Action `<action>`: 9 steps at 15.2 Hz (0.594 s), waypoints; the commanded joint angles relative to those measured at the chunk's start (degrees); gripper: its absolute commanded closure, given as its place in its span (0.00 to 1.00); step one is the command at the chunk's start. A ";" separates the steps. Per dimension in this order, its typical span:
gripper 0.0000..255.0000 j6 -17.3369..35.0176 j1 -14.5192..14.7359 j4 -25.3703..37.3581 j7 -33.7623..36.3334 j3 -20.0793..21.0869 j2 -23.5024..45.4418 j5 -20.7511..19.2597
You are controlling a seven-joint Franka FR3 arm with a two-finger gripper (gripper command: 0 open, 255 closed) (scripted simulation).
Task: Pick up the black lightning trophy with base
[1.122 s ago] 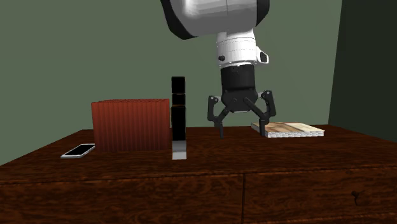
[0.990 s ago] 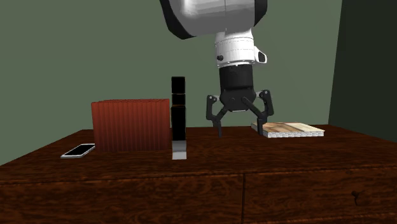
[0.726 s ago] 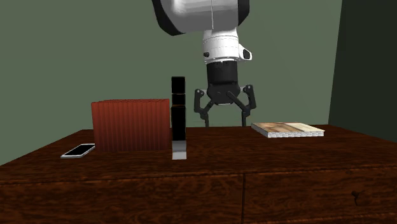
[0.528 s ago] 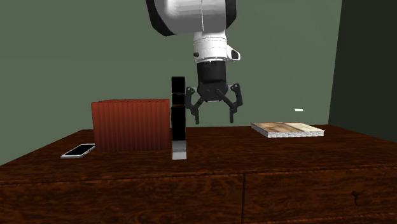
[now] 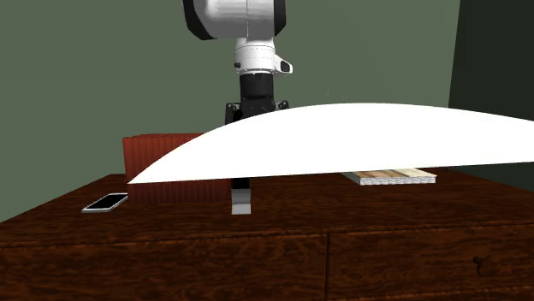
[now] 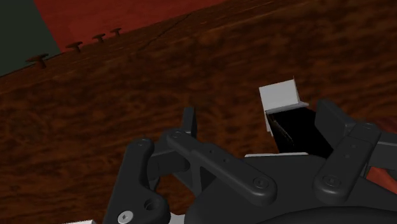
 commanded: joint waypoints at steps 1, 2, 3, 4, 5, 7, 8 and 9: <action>0.00 -0.38 0.37 4.79 2.12 1.45 3.94 -0.05; 0.00 -0.66 0.58 7.15 3.10 2.10 5.80 -0.19; 0.00 -0.99 0.80 9.60 4.09 2.75 7.71 -0.40; 0.00 -1.38 1.06 12.14 5.09 3.38 9.66 -0.68; 0.00 -1.84 1.35 14.79 6.10 4.02 11.66 -1.03; 0.00 -1.17 1.49 14.59 6.37 4.15 12.06 -1.09; 0.00 -0.36 1.49 13.57 6.33 4.12 11.84 -1.02; 0.00 0.44 1.50 12.60 6.29 4.11 11.66 -0.97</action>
